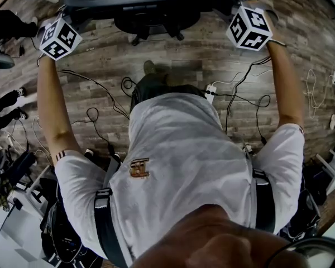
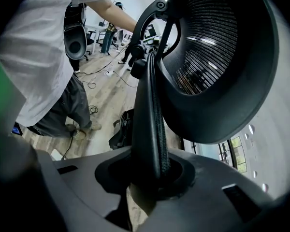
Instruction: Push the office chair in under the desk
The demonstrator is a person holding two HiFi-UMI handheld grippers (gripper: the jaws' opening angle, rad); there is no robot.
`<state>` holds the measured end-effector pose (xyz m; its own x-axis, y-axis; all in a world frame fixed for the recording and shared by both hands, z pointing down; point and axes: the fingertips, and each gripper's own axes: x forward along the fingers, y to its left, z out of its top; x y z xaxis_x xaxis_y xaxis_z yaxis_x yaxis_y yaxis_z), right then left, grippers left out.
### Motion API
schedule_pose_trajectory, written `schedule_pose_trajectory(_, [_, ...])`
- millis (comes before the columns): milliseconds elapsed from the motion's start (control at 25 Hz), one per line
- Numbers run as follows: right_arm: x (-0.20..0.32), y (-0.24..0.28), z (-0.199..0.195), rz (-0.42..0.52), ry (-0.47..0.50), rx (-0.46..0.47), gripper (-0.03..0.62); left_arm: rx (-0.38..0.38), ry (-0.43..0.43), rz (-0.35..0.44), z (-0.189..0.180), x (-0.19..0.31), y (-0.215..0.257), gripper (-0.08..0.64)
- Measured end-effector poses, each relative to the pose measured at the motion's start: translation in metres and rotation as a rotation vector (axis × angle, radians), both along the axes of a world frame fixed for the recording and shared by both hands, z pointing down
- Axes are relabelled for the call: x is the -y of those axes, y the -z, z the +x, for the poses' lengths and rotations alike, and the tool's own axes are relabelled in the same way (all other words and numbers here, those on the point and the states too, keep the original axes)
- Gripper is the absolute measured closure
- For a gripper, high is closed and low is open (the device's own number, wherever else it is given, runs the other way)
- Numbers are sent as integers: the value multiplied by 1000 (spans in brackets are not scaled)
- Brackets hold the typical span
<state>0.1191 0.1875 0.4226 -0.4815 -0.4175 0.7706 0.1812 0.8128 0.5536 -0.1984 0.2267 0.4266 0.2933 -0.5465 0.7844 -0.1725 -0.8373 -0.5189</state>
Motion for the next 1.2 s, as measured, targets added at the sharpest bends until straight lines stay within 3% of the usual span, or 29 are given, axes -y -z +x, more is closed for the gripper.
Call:
schedule_pose_trajectory(440, [48,6,6,5,-10,30,490,-4,-28,8,10,57,3,431])
schedule_pose_trajectory(1200, [226,-6,-5,39,-98,-22,499,23,-95,-14,-5,236,-3,453])
